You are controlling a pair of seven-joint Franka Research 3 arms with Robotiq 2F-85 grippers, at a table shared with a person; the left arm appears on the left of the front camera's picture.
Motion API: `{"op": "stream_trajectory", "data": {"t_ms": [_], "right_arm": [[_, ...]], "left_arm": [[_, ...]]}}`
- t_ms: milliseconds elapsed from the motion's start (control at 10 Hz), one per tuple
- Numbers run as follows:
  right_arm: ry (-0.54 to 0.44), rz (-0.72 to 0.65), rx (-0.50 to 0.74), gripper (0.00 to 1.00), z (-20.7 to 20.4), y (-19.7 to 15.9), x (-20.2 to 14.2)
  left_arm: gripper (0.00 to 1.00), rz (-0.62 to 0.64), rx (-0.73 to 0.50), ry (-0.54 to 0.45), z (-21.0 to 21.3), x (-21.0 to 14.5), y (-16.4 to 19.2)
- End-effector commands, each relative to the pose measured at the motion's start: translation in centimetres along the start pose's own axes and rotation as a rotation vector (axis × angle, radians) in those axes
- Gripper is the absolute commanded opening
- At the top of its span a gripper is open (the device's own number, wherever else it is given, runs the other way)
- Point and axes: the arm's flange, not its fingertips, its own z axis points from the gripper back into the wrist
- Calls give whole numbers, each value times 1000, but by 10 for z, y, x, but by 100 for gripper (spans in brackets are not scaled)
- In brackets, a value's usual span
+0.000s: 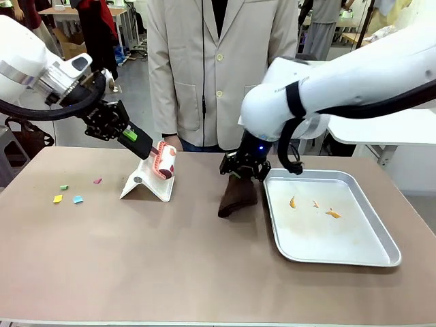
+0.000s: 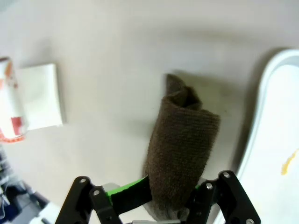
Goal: Clean the surface of the table.
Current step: Hold the Lint Roller with your left hand and the towel with your right hand.
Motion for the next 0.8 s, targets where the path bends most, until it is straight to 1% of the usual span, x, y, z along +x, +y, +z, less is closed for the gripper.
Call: {"op": "stream_trajectory", "data": {"t_ms": [0,100,200,300,400,500,600,700], "right_arm": [[112,97,319,0,29,-41,-18],[106,178,433,0,44,-52,-27],[105,176,544,0,59,-60,-36],[98,155,640,0,75,-68,-50],[110,62,696,0,90,-79,-64],[81,60,769,0,105,-95,-84],[38,24,800,0,117,-114,-104],[7,-11,816,0,125,-131,-117]], "left_arm": [[0,-47,-113,-58,20,-23,0],[0,-60,-183,-44,32,-30,2],[0,-82,-255,-28,44,-37,5],[0,-115,-311,-35,59,-45,12],[0,-107,-352,-36,78,-55,22],[0,-97,-397,-35,100,-68,35],[0,-35,-407,-61,122,-85,52],[0,-25,-451,-34,140,-101,69]]}}
